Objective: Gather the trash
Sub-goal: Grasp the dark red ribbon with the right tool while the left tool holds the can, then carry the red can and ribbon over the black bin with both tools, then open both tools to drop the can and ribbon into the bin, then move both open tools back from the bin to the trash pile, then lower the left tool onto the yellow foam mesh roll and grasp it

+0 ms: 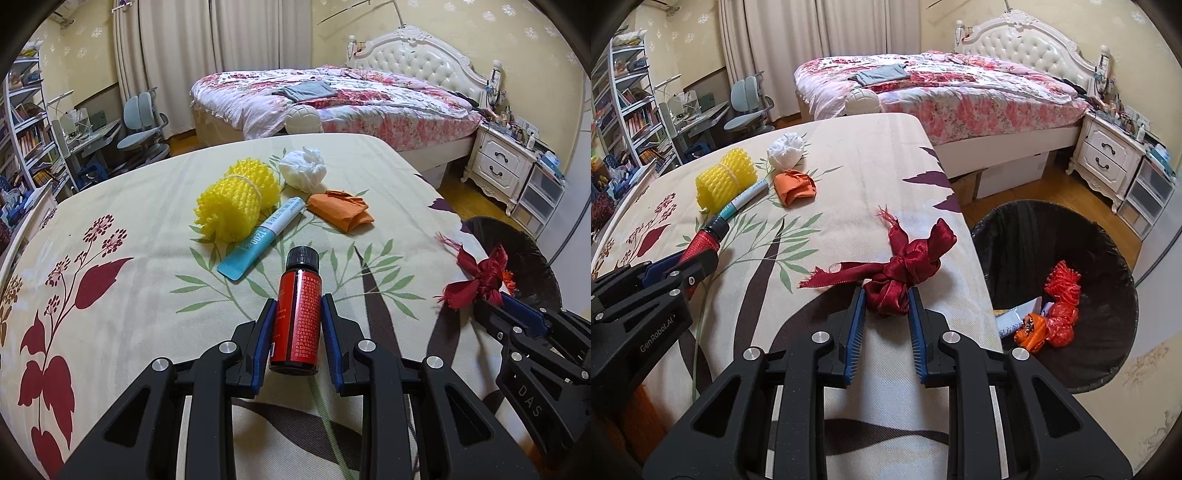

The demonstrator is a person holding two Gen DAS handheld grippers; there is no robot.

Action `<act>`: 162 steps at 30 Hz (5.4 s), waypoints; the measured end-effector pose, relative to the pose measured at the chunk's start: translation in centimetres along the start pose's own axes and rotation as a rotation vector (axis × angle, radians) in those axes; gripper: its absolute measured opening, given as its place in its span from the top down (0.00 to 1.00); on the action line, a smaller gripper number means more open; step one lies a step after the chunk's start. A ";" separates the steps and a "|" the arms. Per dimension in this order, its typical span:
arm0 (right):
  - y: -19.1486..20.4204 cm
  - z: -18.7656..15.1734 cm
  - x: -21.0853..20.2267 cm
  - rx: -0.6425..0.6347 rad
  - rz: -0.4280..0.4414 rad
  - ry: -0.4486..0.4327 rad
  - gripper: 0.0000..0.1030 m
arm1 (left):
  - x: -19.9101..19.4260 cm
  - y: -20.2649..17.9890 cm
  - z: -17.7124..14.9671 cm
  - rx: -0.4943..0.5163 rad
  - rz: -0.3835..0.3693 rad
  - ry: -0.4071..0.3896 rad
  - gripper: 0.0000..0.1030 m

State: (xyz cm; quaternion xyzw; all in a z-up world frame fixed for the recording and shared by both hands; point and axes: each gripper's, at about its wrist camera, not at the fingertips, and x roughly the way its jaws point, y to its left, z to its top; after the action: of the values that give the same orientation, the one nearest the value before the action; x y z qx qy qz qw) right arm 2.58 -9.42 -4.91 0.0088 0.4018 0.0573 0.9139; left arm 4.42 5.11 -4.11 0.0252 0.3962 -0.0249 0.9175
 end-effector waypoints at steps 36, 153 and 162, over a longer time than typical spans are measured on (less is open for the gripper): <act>-11.9 1.0 -3.5 0.172 -0.211 -0.094 0.79 | -1.5 -13.3 3.3 0.179 -0.187 -0.111 0.73; 5.0 7.9 5.8 -0.065 0.000 -0.009 0.24 | 5.3 6.1 6.3 -0.011 0.083 -0.035 0.24; 6.1 8.2 6.9 -0.082 0.012 0.005 0.24 | 6.3 6.8 6.3 -0.009 0.030 0.022 0.54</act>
State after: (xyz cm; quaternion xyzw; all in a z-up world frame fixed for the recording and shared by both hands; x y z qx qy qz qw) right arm 12.60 -2.37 -4.05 -0.0266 0.4014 0.0793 0.9121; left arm 13.69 11.32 -4.20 0.0271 0.4060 -0.0093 0.9134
